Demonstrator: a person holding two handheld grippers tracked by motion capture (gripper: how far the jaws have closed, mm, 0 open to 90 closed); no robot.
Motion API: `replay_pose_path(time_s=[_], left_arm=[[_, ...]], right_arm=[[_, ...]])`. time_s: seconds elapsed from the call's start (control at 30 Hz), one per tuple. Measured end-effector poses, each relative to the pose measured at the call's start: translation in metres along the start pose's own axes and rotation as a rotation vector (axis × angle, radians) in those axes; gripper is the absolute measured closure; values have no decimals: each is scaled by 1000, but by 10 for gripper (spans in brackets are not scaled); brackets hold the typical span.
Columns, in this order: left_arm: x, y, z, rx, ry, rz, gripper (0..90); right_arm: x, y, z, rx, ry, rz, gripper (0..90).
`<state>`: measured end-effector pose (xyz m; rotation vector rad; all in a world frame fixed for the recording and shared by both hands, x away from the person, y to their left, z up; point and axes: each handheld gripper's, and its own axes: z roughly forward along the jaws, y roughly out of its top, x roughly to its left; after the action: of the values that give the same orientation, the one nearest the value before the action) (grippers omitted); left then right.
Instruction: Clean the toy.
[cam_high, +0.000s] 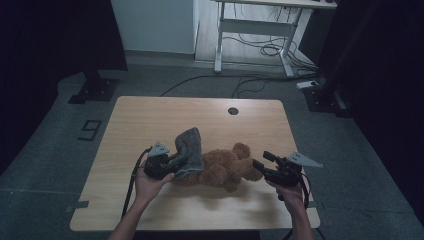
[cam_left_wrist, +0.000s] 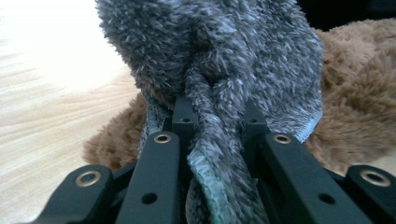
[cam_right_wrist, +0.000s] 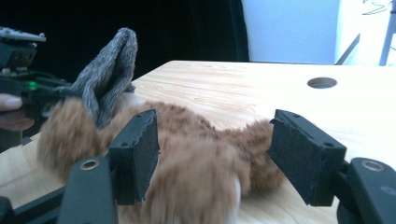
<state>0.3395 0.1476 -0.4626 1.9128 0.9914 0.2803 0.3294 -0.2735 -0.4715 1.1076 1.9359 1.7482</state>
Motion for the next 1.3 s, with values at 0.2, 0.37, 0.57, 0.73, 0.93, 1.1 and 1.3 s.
replay_pose_path(time_s=[0.2,0.37,0.57,0.73,0.93,1.1,1.3], left_arm=[[-6,-15,-8,-9,-37,-1,742],[-10,-29,-17,8,-72,2,741],[-15,-38,-16,9,-97,6,741],[-12,-33,-9,0,-73,5,742],[5,-13,11,-6,-13,0,741],[24,6,30,-6,7,-27,741],[22,-4,18,-8,12,-16,740]], right_arm=[[11,1,38,180,101,-24,251],[28,-23,64,352,176,-69,236],[33,-46,65,411,192,-64,326],[38,-52,72,387,113,-106,387],[29,-49,93,313,29,-119,417],[12,-42,109,270,-6,-95,409],[9,-43,92,257,25,-90,394]])
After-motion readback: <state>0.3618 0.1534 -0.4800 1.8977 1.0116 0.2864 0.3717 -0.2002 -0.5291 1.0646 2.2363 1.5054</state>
